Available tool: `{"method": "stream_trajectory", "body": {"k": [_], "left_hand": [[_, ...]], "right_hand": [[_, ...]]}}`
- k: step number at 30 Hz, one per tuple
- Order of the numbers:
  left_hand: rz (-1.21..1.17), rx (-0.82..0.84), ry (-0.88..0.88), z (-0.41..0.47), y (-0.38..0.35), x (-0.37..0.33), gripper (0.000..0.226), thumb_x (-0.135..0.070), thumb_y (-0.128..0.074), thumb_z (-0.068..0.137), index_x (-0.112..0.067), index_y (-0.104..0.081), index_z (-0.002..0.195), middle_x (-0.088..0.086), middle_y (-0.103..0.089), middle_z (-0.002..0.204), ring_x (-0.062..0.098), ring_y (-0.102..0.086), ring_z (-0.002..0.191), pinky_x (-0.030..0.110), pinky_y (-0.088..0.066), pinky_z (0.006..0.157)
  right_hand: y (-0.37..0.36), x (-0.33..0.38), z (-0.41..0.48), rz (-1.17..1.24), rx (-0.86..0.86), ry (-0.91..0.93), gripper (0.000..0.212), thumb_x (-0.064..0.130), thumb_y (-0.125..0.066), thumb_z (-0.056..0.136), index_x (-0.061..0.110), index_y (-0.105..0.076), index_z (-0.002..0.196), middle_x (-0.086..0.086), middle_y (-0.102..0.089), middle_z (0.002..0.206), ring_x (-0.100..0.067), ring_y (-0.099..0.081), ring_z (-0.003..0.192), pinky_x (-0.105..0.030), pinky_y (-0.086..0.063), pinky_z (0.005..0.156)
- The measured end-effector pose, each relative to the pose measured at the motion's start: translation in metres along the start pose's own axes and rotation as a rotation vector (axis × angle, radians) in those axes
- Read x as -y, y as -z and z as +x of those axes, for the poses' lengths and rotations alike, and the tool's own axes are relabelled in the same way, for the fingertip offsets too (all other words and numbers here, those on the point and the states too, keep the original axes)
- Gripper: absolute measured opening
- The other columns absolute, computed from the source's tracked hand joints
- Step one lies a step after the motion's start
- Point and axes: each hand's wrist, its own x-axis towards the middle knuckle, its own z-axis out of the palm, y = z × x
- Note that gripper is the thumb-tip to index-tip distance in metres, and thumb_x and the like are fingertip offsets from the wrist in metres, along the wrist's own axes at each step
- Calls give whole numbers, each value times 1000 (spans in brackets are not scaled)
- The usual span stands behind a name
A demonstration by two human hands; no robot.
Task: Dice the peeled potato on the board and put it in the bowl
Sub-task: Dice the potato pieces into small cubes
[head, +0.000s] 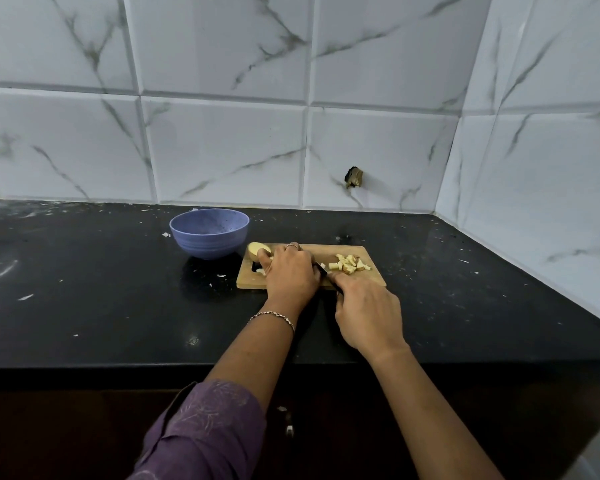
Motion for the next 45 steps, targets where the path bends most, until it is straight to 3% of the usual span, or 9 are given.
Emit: {"method": "stream_trajectory", "body": {"k": [6,9,13,18,23,31,36,41,45], "left_hand": [[-12,28,-5,2,-3,2,22,-28,-54,97,-29,-72,109,-2,-58,119,21,-44,121,53,-21,107],[-63,-16,40,1,-1,4,19,-30,-57,93,-24,-71,104,-1,-59,115,23,-46,118,50,-29,104],[-39,-97,133,-5,5,6,19,-35,-55,90,-26,-66,103,-2,-59,111,21,-50,113,49,-24,99],[-62,-91,245,-6,8,11,26,-33,-59,88,-27,-61,113,0,-56,122,23,-45,121,52,-26,104],[-35,-44,247,-6,7,10,31,-37,-55,90,-26,-62,118,4,-52,129,26,-38,125,51,-26,104],[-14,-7,141,-4,7,7,31,-44,-53,92,-30,-66,116,1,-48,133,24,-33,126,48,-23,102],[-49,35,-38,2,0,7,32,-41,-47,96,-27,-68,115,-1,-52,134,23,-33,128,52,-22,106],[-4,95,-85,5,-3,5,32,-37,-40,100,-29,-66,115,0,-61,121,24,-35,126,54,-12,104],[-52,55,-65,8,-3,6,26,-36,-47,97,-25,-69,109,0,-66,111,23,-40,121,50,-26,105]], "right_hand": [[2,0,2,34,-21,-48,33,22,-54,95,34,-60,125,9,-68,95,-15,-65,86,-32,-52,69],[4,1,1,59,-15,-25,36,24,-54,96,36,-58,130,10,-68,97,-14,-64,88,-32,-53,71],[8,2,-2,84,6,12,37,25,-53,97,38,-57,131,9,-67,101,-14,-64,92,-32,-53,74],[11,2,-4,83,6,22,40,24,-55,96,38,-56,134,8,-67,101,-14,-64,91,-32,-54,73],[9,3,-2,65,0,-29,34,23,-53,96,37,-60,127,11,-68,93,-13,-65,82,-34,-55,69],[8,1,0,75,-8,-49,33,25,-54,98,36,-60,128,12,-68,97,-12,-65,87,-31,-54,71],[10,-1,1,105,-20,-131,35,27,-55,98,37,-58,131,10,-69,102,-14,-65,93,-28,-46,70],[14,-5,2,186,16,-202,32,26,-56,98,35,-60,128,5,-69,103,-18,-65,96,-28,-40,71],[14,-6,3,221,20,-220,35,26,-56,97,36,-58,130,5,-69,105,-19,-65,98,-28,-39,71]]}}
